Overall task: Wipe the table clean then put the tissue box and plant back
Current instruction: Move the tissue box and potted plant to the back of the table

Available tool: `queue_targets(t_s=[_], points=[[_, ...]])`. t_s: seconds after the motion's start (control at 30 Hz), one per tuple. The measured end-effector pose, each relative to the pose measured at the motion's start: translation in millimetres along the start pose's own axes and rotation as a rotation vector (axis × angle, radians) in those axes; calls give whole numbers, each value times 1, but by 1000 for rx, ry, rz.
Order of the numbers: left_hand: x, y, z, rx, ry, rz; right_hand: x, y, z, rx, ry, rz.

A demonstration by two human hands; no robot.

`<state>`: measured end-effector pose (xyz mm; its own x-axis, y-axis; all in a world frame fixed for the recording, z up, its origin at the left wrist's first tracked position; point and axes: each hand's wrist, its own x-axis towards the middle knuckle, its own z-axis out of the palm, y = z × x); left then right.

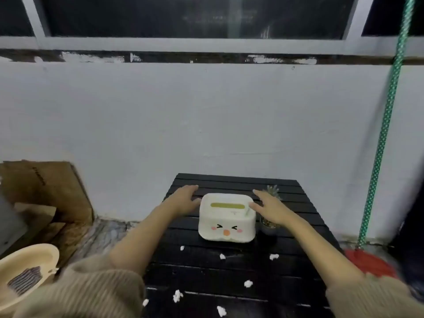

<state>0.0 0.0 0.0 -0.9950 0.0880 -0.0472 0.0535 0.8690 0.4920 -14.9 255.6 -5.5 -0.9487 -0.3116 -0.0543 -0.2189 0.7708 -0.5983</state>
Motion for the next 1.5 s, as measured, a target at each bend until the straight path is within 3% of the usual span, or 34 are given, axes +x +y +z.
queue_targets(t_s=[0.43, 0.73, 1.03, 1.3, 1.5], points=[[5, -25, 52, -37, -149, -104, -7, 25, 48, 165, 19, 94], [14, -21, 55, -225, 42, 29, 13, 22, 49, 166, 130, 29], [71, -37, 29, -378, 244, 38, 91, 4, 42, 241, 187, -32], [161, -71, 41, -442, 293, 66, 194, 26, 54, 294, 192, -10], [193, -86, 52, -465, 271, 47, 221, 43, 75, 374, 203, 2]])
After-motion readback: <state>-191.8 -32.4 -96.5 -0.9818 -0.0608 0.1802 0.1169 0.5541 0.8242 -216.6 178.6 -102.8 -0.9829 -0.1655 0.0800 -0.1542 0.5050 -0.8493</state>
